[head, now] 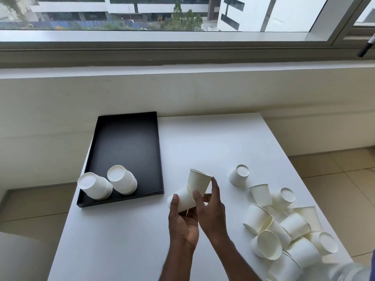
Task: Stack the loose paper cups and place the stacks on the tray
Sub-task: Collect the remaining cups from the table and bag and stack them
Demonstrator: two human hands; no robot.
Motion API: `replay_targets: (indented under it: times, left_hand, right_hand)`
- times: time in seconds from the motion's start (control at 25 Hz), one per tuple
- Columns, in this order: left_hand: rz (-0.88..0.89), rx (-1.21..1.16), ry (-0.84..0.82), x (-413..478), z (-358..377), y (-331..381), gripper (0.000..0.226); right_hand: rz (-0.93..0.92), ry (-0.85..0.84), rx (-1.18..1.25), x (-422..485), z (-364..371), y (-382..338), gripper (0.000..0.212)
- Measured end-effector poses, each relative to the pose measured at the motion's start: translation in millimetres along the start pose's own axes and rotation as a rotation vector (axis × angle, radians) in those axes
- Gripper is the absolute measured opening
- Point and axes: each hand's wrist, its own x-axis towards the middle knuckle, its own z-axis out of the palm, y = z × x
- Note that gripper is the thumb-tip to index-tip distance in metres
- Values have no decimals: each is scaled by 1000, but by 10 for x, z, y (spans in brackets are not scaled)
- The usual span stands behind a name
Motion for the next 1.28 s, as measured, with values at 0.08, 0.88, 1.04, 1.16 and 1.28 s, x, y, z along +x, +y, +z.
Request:
replay_targets:
  times: [0.08,0.88,1.04,1.16,1.28]
  left_hand:
    - [15,-35,14,3,-11,46,57]
    - [44,82,65,48,-76,3,91]
    - [58,74,93,74,-112,29,76]
    - [58,77,85,56,-49,36,44]
    - [47,106,73,10,80,-27,40]
  right_hand:
    - [-81,-71,-95,25,-26,13,78]
    - [-140,37,-1297,1901,-720,478,57]
    - [23,-205,-1393,1944,-864,534,33]
    - [156,57,-735,1695,-843,284,47]
    - [260,174,263,1094,-640,-51,63]
